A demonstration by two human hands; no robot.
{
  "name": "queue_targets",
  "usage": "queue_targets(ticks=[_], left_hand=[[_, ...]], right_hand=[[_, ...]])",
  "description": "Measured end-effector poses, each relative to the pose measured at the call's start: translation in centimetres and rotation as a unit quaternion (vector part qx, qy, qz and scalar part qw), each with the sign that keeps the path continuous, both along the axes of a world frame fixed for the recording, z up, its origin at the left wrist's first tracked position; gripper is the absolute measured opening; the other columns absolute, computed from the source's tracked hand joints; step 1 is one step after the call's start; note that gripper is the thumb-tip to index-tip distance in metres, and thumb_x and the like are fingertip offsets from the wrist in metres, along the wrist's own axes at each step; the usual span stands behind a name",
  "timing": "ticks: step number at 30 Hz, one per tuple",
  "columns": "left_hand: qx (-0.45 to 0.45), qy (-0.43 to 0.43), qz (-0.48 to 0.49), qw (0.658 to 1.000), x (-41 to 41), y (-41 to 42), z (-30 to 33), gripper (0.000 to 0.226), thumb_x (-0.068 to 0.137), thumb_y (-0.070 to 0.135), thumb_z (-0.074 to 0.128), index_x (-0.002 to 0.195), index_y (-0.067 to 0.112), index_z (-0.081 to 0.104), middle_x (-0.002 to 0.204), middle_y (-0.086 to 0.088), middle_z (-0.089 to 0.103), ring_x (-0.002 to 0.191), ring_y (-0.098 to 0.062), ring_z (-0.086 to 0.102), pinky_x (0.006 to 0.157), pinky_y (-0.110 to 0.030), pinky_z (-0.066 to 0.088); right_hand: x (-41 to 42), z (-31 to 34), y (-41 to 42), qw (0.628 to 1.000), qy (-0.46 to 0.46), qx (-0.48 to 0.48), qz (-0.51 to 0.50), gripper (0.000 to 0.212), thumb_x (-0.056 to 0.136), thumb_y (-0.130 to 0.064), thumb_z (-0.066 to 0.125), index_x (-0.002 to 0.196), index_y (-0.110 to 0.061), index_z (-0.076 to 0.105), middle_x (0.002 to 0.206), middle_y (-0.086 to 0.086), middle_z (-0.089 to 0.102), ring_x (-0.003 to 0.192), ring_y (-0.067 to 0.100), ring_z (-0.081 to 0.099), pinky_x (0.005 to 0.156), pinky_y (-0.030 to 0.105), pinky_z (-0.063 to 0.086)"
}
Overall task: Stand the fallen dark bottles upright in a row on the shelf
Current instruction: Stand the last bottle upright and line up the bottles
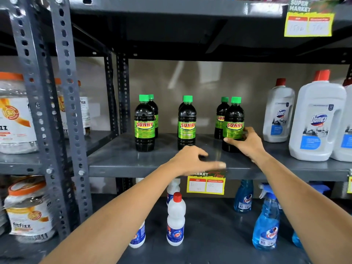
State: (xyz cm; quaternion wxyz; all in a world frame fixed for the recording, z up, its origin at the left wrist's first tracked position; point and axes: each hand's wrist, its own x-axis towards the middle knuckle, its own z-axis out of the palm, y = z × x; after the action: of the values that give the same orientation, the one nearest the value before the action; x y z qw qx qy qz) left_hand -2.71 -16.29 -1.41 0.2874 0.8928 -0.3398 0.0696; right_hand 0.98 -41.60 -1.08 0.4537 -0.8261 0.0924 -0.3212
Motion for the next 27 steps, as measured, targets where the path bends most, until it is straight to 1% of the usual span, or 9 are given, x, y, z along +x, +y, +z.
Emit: queue_targets(ticks=[1,2,3,4,7,9,15,19,27], left_hand=[[-0.113,0.006,0.031,0.993,0.1,0.2,0.0,0.076,0.065,0.088,0.056,0.094,0.022,0.077,0.087,0.005,0.075,0.082,-0.001,0.064,0.076,-0.029,0.049],[-0.212,-0.008,0.085,0.973,0.5,0.3,0.0,0.067,0.066,0.083,0.062,0.077,0.019,0.074,0.069,0.005,0.070,0.068,-0.002,0.061,0.066,-0.025,0.044],[-0.282,-0.029,0.145,0.948,1.0,0.6,-0.1,0.060,0.069,0.074,0.071,0.077,0.014,0.068,0.071,0.004,0.067,0.070,-0.005,0.060,0.063,-0.023,0.042],[-0.314,-0.041,0.197,0.928,1.6,0.6,-0.1,0.056,0.070,0.062,0.079,0.088,0.012,0.061,0.086,0.000,0.064,0.082,-0.011,0.059,0.067,-0.025,0.043],[-0.287,0.038,0.258,0.922,3.4,0.4,0.6,0.097,0.063,0.044,0.092,0.132,0.006,0.036,0.136,-0.014,0.039,0.126,-0.032,0.040,0.099,-0.045,0.042],[-0.263,0.106,0.246,0.927,4.6,-0.1,1.3,0.116,0.062,0.040,0.094,0.146,0.005,0.021,0.150,-0.017,0.030,0.137,-0.035,0.032,0.107,-0.047,0.035],[-0.244,0.109,0.206,0.941,6.2,-0.3,1.0,0.062,0.071,0.031,0.090,0.121,0.011,0.060,0.122,-0.009,0.065,0.111,-0.025,0.058,0.092,-0.033,0.046],[-0.225,0.112,0.168,0.953,5.6,0.3,0.9,0.053,0.072,0.031,0.089,0.117,0.015,0.065,0.117,-0.005,0.068,0.101,-0.020,0.058,0.084,-0.028,0.043],[-0.215,0.097,0.140,0.962,3.2,0.9,0.6,0.057,0.075,0.034,0.087,0.122,0.014,0.061,0.120,-0.004,0.065,0.110,-0.022,0.058,0.087,-0.029,0.043]], right_hand=[[0.0,0.1,0.0,1.000,0.000,-0.003,0.000,0.089,0.057,-0.049,0.087,0.129,-0.017,0.045,0.122,0.006,0.064,0.106,0.022,0.060,0.084,0.032,0.046],[-0.1,0.1,-0.1,1.000,0.001,-0.006,0.000,0.089,0.057,-0.049,0.087,0.129,-0.017,0.045,0.122,0.006,0.064,0.107,0.023,0.060,0.084,0.032,0.046],[-0.1,0.1,0.0,1.000,0.002,-0.008,-0.001,0.089,0.057,-0.049,0.087,0.129,-0.016,0.045,0.123,0.007,0.064,0.107,0.023,0.060,0.084,0.032,0.046],[-0.1,0.1,0.0,1.000,0.003,-0.010,-0.002,0.088,0.058,-0.049,0.087,0.128,-0.016,0.046,0.123,0.006,0.064,0.107,0.023,0.060,0.083,0.031,0.046],[-0.2,0.2,0.1,1.000,0.005,-0.013,-0.007,0.087,0.058,-0.050,0.087,0.127,-0.016,0.046,0.122,0.006,0.065,0.107,0.024,0.061,0.082,0.030,0.045],[-0.2,0.2,0.1,1.000,0.005,-0.018,-0.011,0.086,0.058,-0.050,0.086,0.127,-0.016,0.047,0.122,0.006,0.065,0.107,0.024,0.061,0.081,0.030,0.045],[-0.9,0.4,0.6,0.999,0.025,-0.040,-0.023,0.079,0.063,-0.054,0.082,0.125,-0.019,0.048,0.120,0.005,0.066,0.107,0.026,0.061,0.081,0.033,0.046],[-2.2,0.7,0.9,0.995,0.046,-0.080,-0.045,0.078,0.066,-0.058,0.078,0.125,-0.019,0.045,0.119,0.006,0.065,0.111,0.031,0.059,0.081,0.035,0.043],[-6.1,0.6,1.2,0.991,0.050,-0.115,-0.047,0.075,0.067,-0.060,0.076,0.121,-0.018,0.045,0.113,0.005,0.063,0.106,0.030,0.059,0.085,0.040,0.046]])
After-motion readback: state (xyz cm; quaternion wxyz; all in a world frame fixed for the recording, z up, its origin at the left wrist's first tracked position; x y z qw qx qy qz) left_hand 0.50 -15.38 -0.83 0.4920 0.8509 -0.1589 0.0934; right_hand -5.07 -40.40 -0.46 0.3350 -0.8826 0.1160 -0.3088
